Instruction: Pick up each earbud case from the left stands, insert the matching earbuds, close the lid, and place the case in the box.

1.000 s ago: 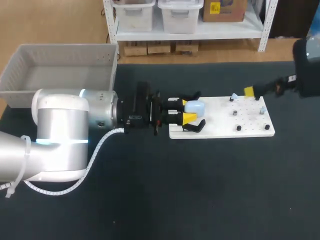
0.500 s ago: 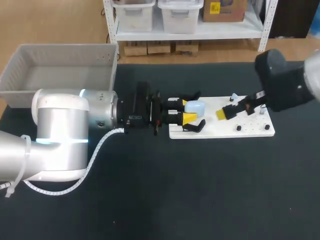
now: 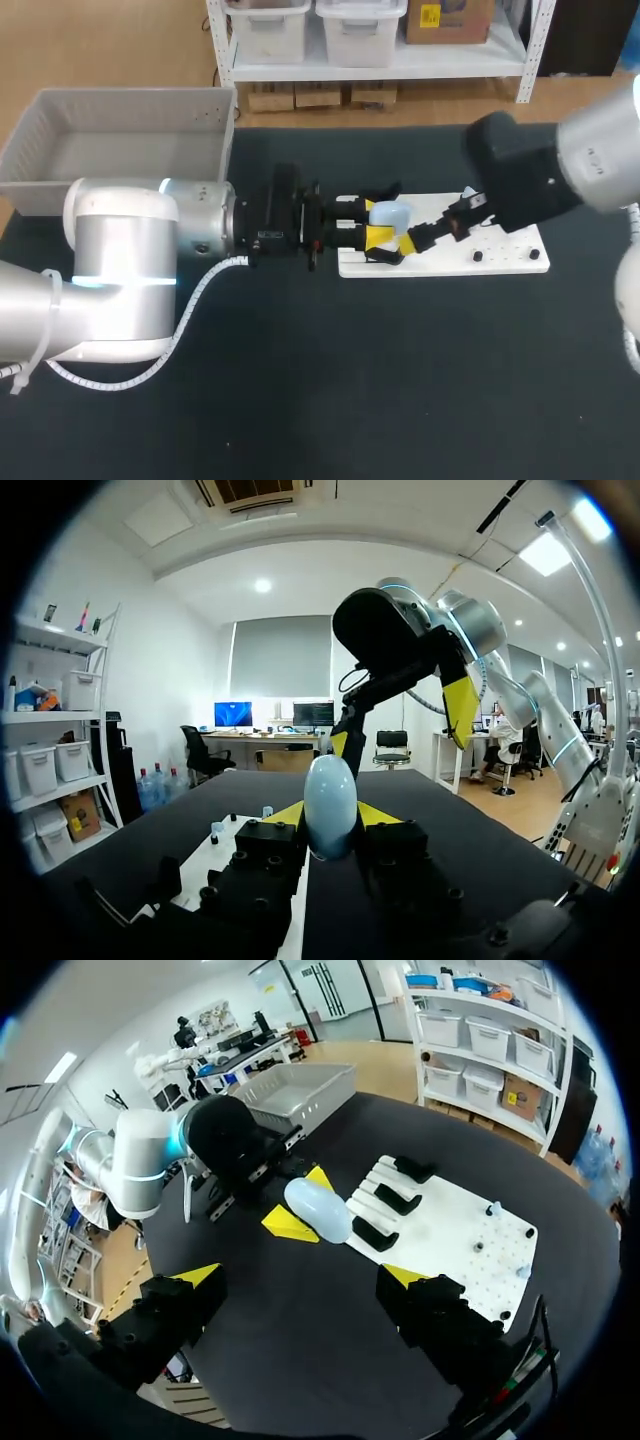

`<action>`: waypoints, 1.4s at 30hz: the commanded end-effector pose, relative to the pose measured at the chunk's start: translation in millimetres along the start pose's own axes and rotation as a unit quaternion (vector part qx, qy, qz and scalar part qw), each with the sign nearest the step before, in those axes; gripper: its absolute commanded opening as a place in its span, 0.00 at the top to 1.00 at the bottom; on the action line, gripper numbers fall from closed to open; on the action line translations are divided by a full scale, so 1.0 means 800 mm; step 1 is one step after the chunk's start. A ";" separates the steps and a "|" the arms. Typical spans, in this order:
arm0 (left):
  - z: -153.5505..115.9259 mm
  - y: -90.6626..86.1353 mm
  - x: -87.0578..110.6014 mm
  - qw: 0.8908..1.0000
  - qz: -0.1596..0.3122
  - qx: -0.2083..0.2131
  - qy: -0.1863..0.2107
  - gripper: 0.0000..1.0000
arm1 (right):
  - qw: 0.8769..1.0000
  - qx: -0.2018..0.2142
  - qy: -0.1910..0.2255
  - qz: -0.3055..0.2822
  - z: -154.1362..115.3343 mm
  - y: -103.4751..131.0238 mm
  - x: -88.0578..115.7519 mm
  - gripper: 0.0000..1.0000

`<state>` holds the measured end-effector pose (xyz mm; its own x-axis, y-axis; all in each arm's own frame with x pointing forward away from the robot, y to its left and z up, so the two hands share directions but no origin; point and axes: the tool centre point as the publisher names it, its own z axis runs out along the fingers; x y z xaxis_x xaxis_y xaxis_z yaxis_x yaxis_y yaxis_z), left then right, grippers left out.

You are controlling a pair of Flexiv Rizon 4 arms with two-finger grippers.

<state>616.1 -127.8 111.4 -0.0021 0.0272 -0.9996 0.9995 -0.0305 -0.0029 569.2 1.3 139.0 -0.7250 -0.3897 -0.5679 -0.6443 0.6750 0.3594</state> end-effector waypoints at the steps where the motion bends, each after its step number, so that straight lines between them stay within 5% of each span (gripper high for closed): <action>1: 0.000 -0.001 0.001 1.000 0.002 -0.003 -0.002 1.00 | 1.000 -0.013 0.006 0.000 0.016 -0.004 -0.009 0.00; 42: 0.000 -0.001 0.001 1.000 0.002 -0.003 -0.002 1.00 | 0.998 0.005 -0.015 0.056 0.042 -0.042 -0.025 0.00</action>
<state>616.1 -128.1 111.5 -0.0022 0.0275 -0.9996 0.9995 -0.0301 -0.0030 613.1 7.0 113.9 -0.7836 -0.2938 -0.5474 -0.5606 0.7141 0.4192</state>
